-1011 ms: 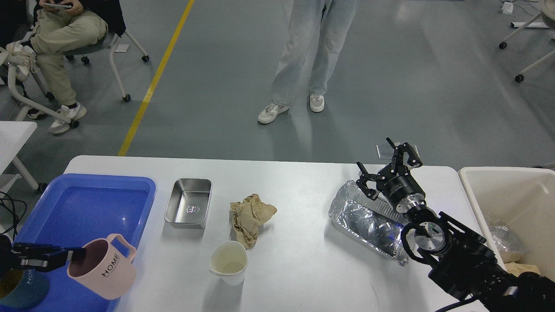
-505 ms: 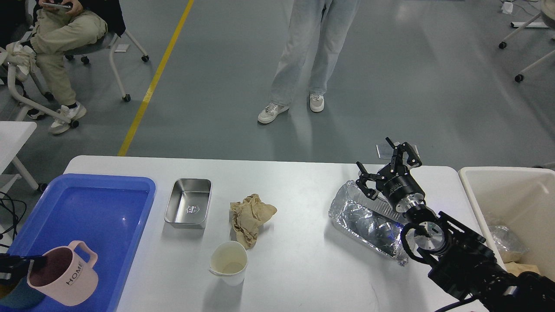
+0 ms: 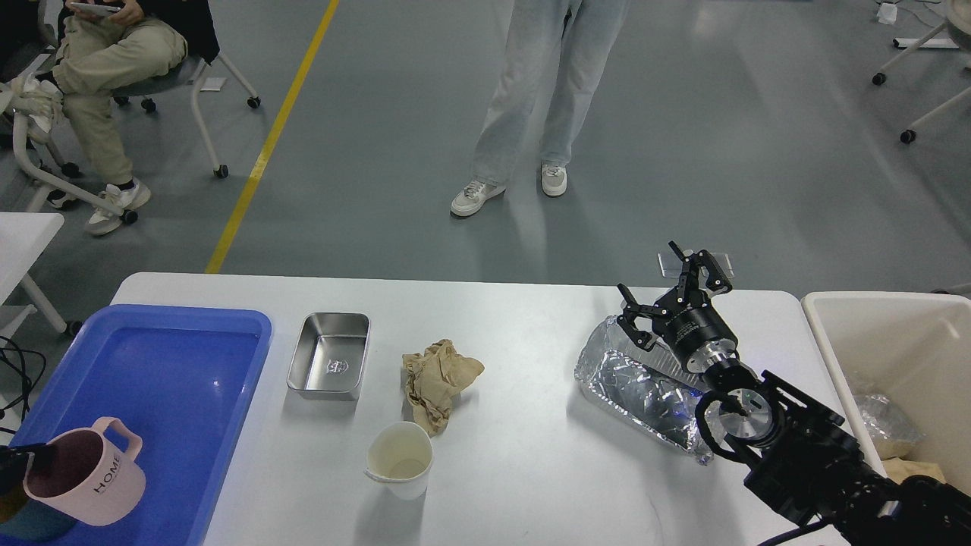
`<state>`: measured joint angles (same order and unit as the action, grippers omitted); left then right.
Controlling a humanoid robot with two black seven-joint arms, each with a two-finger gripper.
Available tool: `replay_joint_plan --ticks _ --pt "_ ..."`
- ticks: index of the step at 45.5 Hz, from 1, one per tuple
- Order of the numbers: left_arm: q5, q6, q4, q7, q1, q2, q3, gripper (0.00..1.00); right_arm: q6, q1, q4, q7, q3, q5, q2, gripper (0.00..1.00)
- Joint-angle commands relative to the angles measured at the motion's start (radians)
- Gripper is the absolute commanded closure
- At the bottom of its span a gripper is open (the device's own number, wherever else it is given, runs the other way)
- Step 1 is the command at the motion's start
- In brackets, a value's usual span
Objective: Tidy desktop
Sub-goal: 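Lift the pink mug and set it down inside the blue tray, then release the mug and raise the left gripper away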
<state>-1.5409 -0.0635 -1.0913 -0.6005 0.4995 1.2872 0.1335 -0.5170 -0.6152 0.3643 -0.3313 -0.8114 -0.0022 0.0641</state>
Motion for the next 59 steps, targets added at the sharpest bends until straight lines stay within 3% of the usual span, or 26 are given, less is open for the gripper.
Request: replay_joint_plan --ticks 1,26,35,43,46,51,59 --pt "0.004 0.011 0.021 -0.001 -0.001 -0.042 0.0 0.92 0.0 0.0 -0.001 0.0 -0.002 0.001 0.002 0.0" --pt "0.001 0.013 0.021 -0.018 -0.024 -0.081 0.002 0.81 0.0 0.002 -0.001 0.0 -0.002 0.001 0.003 0.0" --pt "-0.001 0.013 -0.013 -0.084 -0.021 -0.071 0.005 0.81 0.0 0.0 -0.001 0.0 -0.002 -0.001 0.0 0.0" --pt "0.001 -0.006 -0.14 -0.117 -0.01 -0.008 0.014 0.79 0.0 -0.001 -0.001 0.0 -0.002 0.001 0.0 0.0" --pt "0.004 -0.042 -0.228 -0.116 0.022 0.043 0.018 0.72 0.0 -0.001 0.001 0.0 -0.002 0.001 0.0 0.0" --pt "0.054 -0.198 -0.311 -0.087 0.148 0.099 0.037 0.57 0.0 0.0 0.001 0.0 -0.002 0.001 0.0 0.0" --pt "0.248 -0.394 -0.321 0.007 0.378 0.165 0.048 0.29 0.0 0.006 0.001 0.0 0.0 -0.001 -0.003 0.0"
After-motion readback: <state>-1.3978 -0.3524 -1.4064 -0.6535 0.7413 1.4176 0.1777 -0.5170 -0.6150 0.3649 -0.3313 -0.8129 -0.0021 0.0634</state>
